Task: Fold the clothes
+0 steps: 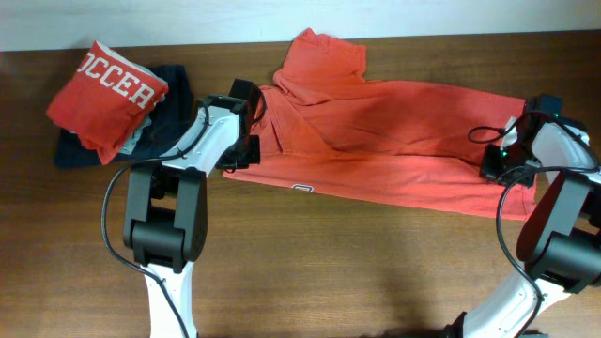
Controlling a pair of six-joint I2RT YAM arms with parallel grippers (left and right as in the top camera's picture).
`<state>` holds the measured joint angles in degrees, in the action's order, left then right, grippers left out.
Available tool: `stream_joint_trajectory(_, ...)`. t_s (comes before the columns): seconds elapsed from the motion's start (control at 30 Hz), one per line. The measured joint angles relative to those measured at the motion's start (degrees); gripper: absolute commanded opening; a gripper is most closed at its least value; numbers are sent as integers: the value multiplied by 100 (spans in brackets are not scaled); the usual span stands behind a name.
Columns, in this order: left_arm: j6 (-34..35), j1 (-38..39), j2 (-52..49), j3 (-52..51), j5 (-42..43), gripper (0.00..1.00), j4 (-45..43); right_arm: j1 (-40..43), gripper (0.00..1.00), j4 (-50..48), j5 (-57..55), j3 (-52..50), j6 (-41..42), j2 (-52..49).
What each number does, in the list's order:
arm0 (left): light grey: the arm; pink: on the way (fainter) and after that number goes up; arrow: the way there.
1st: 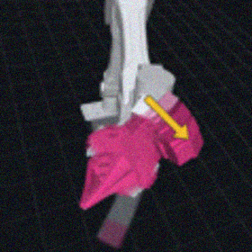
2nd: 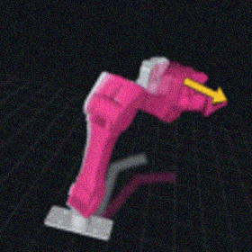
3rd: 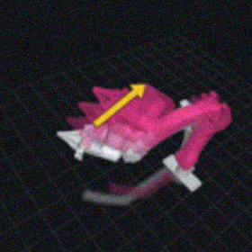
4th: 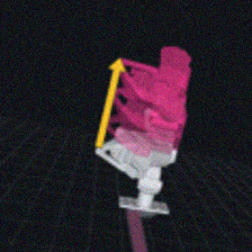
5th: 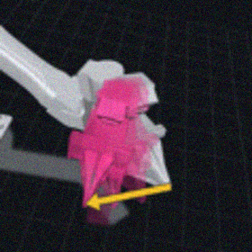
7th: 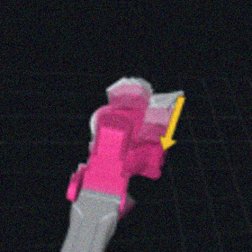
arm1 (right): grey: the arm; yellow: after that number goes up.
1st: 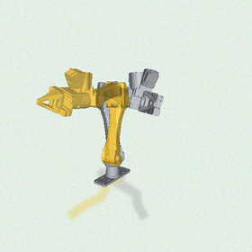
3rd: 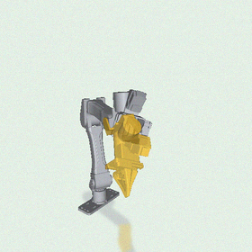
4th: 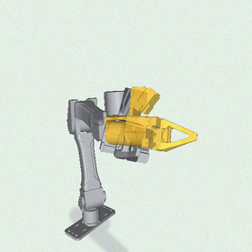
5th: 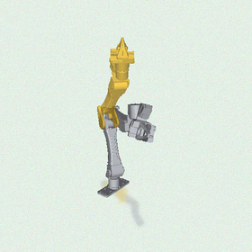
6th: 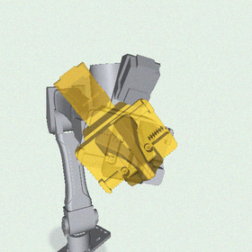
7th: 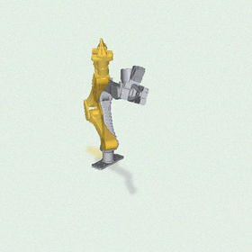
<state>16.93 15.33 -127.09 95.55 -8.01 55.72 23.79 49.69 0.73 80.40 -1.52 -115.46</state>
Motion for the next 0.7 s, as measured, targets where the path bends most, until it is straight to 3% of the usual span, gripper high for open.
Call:
stream_joint_trajectory(0.13,0,0,0,0,0,9,0,0,6,-474,-116,-20,-2,0)
stream_joint_trajectory(0.23,0,0,0,0,0,9,0,0,13,-938,-153,-31,0,-2)
stream_joint_trajectory(0.4,0,0,0,0,0,9,0,0,13,-1436,-179,-28,140,-4)
stream_joint_trajectory(0.57,0,0,0,0,0,9,0,0,15,-1040,-181,284,166,-11)
stream_joint_trajectory(0.7,0,0,0,0,0,9,0,0,17,142,-186,1047,175,-9)
